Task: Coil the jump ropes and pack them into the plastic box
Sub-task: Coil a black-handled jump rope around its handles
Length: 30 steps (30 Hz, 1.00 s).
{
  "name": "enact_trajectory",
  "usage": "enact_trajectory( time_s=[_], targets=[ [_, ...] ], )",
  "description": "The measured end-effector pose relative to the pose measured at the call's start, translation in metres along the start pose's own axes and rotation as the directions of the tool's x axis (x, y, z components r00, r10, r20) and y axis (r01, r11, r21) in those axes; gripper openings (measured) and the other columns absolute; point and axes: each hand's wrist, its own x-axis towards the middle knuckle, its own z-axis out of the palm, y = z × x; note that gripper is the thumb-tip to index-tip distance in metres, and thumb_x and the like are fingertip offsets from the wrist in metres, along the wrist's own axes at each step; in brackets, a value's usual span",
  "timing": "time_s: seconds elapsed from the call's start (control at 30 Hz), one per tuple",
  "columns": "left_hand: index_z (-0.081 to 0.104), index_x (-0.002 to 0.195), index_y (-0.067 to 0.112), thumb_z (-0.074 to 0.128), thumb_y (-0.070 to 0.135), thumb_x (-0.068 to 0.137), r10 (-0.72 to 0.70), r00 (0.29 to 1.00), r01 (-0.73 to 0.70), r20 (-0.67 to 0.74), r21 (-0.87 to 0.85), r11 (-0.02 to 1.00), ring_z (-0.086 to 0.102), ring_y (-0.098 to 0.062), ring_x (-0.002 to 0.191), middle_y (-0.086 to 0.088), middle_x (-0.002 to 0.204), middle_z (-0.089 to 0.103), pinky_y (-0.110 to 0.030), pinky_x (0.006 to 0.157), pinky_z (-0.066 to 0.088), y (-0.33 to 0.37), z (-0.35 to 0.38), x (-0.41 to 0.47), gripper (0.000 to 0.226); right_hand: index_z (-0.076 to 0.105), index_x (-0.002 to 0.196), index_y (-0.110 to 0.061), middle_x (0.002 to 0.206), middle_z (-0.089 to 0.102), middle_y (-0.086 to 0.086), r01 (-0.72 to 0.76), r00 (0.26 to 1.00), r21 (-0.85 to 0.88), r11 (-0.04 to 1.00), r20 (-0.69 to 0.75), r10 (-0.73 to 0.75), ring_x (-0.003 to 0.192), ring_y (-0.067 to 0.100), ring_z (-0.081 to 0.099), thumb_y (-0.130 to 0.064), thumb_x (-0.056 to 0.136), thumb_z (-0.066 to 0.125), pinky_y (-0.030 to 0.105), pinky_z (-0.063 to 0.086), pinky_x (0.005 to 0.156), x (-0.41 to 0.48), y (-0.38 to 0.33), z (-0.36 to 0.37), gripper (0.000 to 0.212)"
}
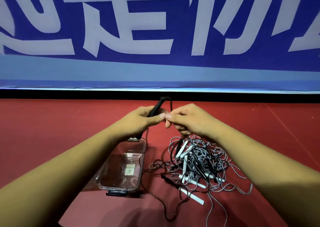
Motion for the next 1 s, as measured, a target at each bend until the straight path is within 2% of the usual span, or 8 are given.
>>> enact_trajectory(
  time_s=[0.07, 0.13, 0.27, 0.4, 0.7, 0.77, 0.87, 1.0],
  targets=[
    [0.061, 0.089, 0.008, 0.051, 0.017, 0.100, 0.014, 1.000, -0.015, -0.021, -0.052, 0.999, 0.063, -0.011, 0.083, -0.007, 0.086, 0.068, -0.014, 0.079, 0.044, 0.007, 0.003, 0.001, 0.017, 0.068, 0.078, -0.007, 0.050, 0.043, -0.001, 0.048, 0.998, -0.002, 0.999, -0.027, -0.048, 0.046, 0.015, 0.038, -0.025, 0.097, 0.057, 0.026, 0.035, 0.051, 0.000, -0.001, -0.004, 0.028],
    [0.055, 0.082, 0.013, 0.054, 0.018, 0.099, -0.045, 0.969, 0.002, -0.243, -0.176, 0.984, 0.054, -0.013, 0.069, -0.008, 0.076, 0.066, -0.021, 0.068, 0.039, 0.010, 0.000, 0.004, 0.018, 0.068, 0.076, -0.012, 0.056, 0.056, 0.002, 0.065, 0.996, -0.099, 0.993, -0.056, -0.071, 0.057, 0.021, 0.057, -0.030, 0.095, 0.061, 0.036, 0.043, 0.066, -0.001, 0.004, -0.009, 0.027],
    [0.051, 0.077, 0.016, 0.056, 0.020, 0.098, -0.202, 0.881, -0.035, -0.427, -0.484, 0.874, 0.045, -0.018, 0.066, 0.000, 0.061, 0.060, -0.029, 0.063, 0.032, 0.004, -0.007, 0.009, 0.022, 0.063, 0.083, -0.010, 0.071, 0.066, 0.002, -0.081, 0.997, -0.032, 0.996, -0.002, 0.081, 0.085, 0.020, 0.069, -0.022, 0.097, 0.057, 0.042, 0.050, 0.094, -0.002, 0.029, -0.018, 0.019],
    [0.051, 0.075, 0.017, 0.057, 0.019, 0.098, -0.316, 0.835, -0.048, -0.450, -0.631, 0.774, 0.049, -0.015, 0.063, 0.006, 0.058, 0.054, -0.029, 0.063, 0.031, -0.002, -0.006, 0.011, 0.023, 0.064, 0.092, -0.012, 0.086, 0.071, 0.006, -0.157, 0.987, -0.042, 0.987, 0.027, 0.158, 0.080, 0.010, 0.066, -0.023, 0.098, 0.055, 0.023, 0.049, 0.077, -0.003, 0.044, -0.016, 0.015],
    [0.052, 0.075, 0.018, 0.053, 0.026, 0.100, -0.509, 0.717, -0.123, -0.476, -0.805, 0.580, 0.052, -0.007, 0.050, 0.007, 0.054, 0.054, -0.021, 0.054, 0.031, -0.008, -0.027, 0.016, 0.027, 0.063, 0.093, -0.006, 0.067, 0.058, 0.005, -0.243, 0.964, -0.099, 0.965, 0.089, 0.252, 0.061, 0.018, 0.061, -0.020, 0.101, 0.050, 0.028, 0.049, 0.061, 0.002, 0.054, -0.004, 0.020],
    [0.057, 0.083, 0.016, 0.054, 0.024, 0.100, -0.500, 0.675, -0.044, -0.542, -0.707, 0.706, 0.059, -0.007, 0.052, 0.004, 0.061, 0.059, -0.023, 0.051, 0.033, -0.014, -0.039, 0.014, 0.020, 0.065, 0.088, -0.008, 0.059, 0.050, 0.000, -0.251, 0.959, -0.152, 0.956, 0.098, 0.267, 0.052, 0.015, 0.053, -0.024, 0.101, 0.050, 0.026, 0.043, 0.057, -0.002, 0.055, -0.005, 0.026],
    [0.065, 0.112, 0.014, 0.059, 0.015, 0.097, -0.353, 0.648, 0.325, -0.675, -0.173, 0.930, 0.062, -0.018, 0.085, -0.002, 0.091, 0.066, -0.024, 0.063, 0.043, -0.029, -0.042, 0.010, 0.016, 0.067, 0.082, -0.011, 0.054, 0.043, -0.004, -0.211, 0.975, -0.127, 0.969, 0.037, 0.217, 0.044, 0.009, 0.040, -0.025, 0.100, 0.052, 0.020, 0.034, 0.049, -0.004, 0.042, -0.009, 0.028],
    [0.068, 0.110, 0.020, 0.062, 0.015, 0.096, -0.173, 0.879, 0.187, -0.444, -0.014, 0.982, 0.066, -0.005, 0.099, 0.004, 0.106, 0.072, -0.022, 0.091, 0.045, -0.017, -0.020, 0.007, 0.017, 0.069, 0.083, -0.008, 0.052, 0.039, -0.004, -0.143, 0.986, -0.091, 0.985, 0.067, 0.150, 0.045, 0.010, 0.032, -0.023, 0.100, 0.053, 0.020, 0.028, 0.047, -0.005, 0.019, -0.003, 0.028]
  ],
)
